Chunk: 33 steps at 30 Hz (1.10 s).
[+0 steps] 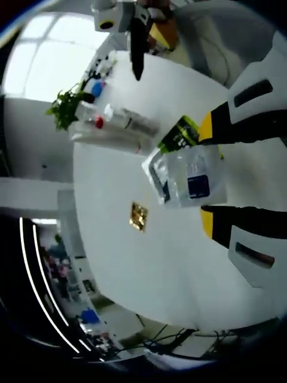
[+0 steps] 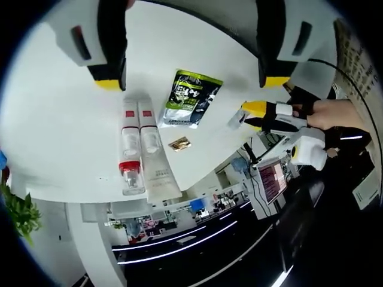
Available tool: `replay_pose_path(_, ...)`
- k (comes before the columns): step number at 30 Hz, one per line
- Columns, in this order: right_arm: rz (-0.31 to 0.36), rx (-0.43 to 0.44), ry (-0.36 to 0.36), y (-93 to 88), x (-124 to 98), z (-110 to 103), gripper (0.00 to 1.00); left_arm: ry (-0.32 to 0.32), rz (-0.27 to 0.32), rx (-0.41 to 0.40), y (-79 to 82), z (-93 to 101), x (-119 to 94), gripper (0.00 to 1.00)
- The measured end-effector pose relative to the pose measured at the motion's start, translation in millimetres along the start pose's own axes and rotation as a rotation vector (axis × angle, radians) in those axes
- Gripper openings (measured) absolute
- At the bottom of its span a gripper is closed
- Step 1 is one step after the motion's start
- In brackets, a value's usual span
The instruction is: Arrange the skincare products in the storage area until every visible bottle or jar stands upright without overlapping.
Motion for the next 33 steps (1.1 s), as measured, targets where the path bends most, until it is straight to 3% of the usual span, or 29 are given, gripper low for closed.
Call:
replay_pose_path(10, 0.001, -0.014, 0.048, 2.1, 2.4, -7.4, 0.89, -0.002, 0.015, 0.011, -3.5, 6.9, -13.0, 0.37)
replay_pose_path(18, 0.031, -0.03, 0.124, 11.6, 8.5, -22.6, 0.81, -0.013, 0.039, 0.019, -6.5, 17.1, -24.6, 0.37)
replay_pose_path(33, 0.178, 0.142, 0.273, 35.5, 26.9, -62.3, 0.5, -0.068, 0.102, 0.078, -2.1, 40.2, -40.9, 0.37)
Point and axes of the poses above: the point that each gripper's makers call its tool centre point, and the gripper's own axes: x roughly forward along the fingers, z roughly to its right, y roughly out of its top, the point moved 6 cm from there along -x, roughly backward along the fingers, and after that the axes turned 15 degrees about -x, right-handed, at the moved point
